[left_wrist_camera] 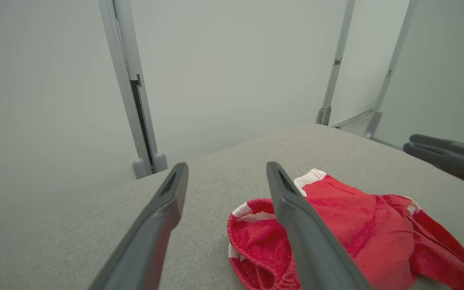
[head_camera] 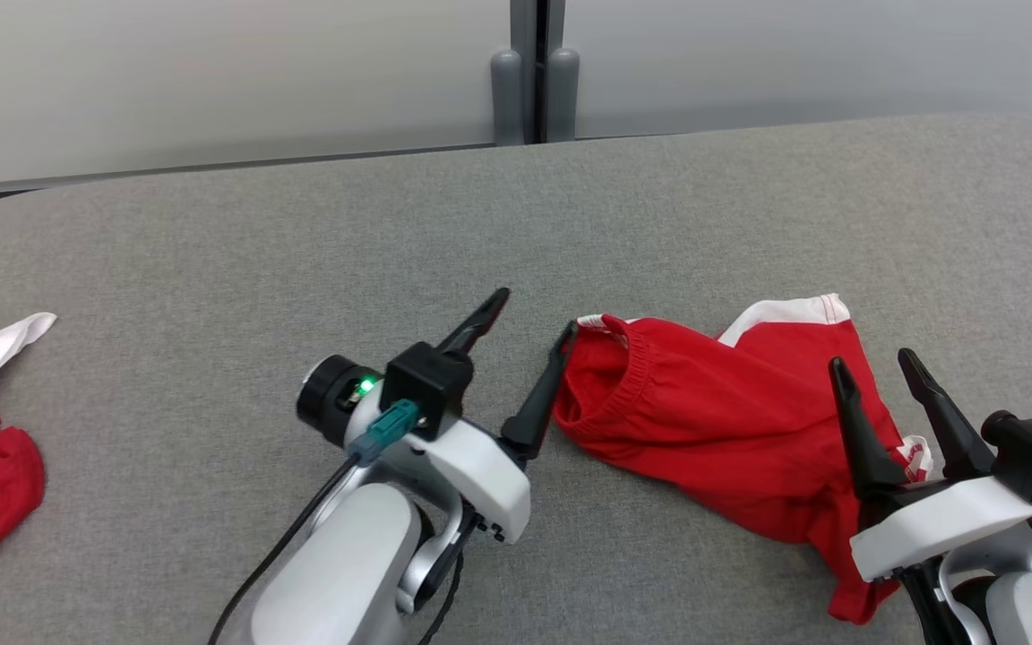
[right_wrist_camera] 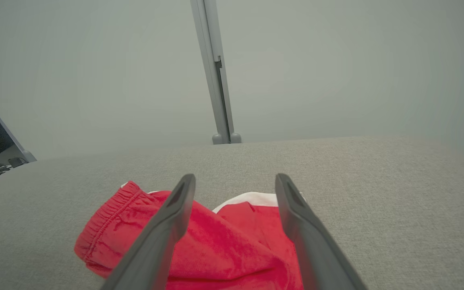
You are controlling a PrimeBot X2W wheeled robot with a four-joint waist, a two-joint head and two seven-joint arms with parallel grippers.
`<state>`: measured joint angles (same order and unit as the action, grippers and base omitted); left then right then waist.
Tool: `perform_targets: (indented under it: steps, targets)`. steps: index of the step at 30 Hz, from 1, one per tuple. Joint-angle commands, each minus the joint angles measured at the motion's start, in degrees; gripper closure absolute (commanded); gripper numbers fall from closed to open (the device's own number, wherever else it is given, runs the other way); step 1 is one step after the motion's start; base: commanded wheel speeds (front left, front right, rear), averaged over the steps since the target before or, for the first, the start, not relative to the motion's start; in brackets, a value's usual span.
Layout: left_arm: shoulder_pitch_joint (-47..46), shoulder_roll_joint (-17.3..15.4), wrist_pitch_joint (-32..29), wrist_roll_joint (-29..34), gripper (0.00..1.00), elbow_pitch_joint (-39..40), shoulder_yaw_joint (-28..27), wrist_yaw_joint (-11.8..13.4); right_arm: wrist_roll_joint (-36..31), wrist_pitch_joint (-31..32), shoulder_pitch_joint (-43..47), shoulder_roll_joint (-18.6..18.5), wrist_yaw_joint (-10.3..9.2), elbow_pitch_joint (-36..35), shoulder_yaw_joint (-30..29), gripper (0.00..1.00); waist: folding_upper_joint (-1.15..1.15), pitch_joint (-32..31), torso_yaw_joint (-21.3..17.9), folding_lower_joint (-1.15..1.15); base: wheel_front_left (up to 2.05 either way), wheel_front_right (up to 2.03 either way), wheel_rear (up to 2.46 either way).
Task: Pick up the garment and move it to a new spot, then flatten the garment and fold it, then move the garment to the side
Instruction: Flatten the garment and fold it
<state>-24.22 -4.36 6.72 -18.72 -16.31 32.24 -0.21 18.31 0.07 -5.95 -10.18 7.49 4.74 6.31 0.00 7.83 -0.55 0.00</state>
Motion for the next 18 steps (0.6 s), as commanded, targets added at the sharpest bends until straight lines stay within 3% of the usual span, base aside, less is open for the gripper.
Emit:
perform_targets:
  steps: [1,8,14,15,16,17,18]
  targets:
    - [-1.51,0.14,-0.45,-0.49,0.00,-1.04,0.94,-0.75,0.33,-0.11,-0.65,-0.19,0.00,-0.14,0.16,0.00,0.00,0.99,-0.92,0.00,0.00,0.00,0.00]
    - [-7.71,1.42,-4.43,-5.62,0.00,-10.08,9.16,-3.27,0.98,-0.76,-2.59,-0.05,0.00,0.80,1.51,0.00,0.00,3.84,-4.14,0.00,0.00,0.00,0.00]
    - [-11.53,1.33,-5.47,-13.22,0.00,-14.22,16.22,-2.52,1.52,-1.82,-3.81,0.11,0.00,1.90,1.88,0.00,0.00,5.75,-5.94,0.00,0.00,0.00,0.00]
    - [-12.24,1.33,-5.15,-14.13,0.05,-14.77,17.10,-2.07,1.63,-1.91,-3.89,0.09,0.00,2.17,1.84,0.00,0.00,5.96,-6.08,0.00,0.00,0.00,0.00]
    - [-12.97,1.31,-4.76,-15.00,0.67,-15.29,17.87,-1.56,1.76,-2.15,-4.01,0.18,0.00,2.41,1.83,0.00,0.00,6.22,-6.20,0.00,0.00,0.00,0.00]
    - [-13.64,1.29,-4.46,-15.70,1.00,-15.92,18.53,-1.19,1.82,-2.34,-4.20,0.25,0.00,2.67,1.81,0.00,0.00,6.42,-6.28,0.00,0.00,0.00,0.00]
    - [-14.24,1.28,-4.00,-16.36,1.00,-16.55,19.00,-0.80,1.84,-2.48,-4.43,0.31,0.00,2.84,1.79,0.00,0.00,6.57,-6.33,0.00,0.00,0.00,0.00]
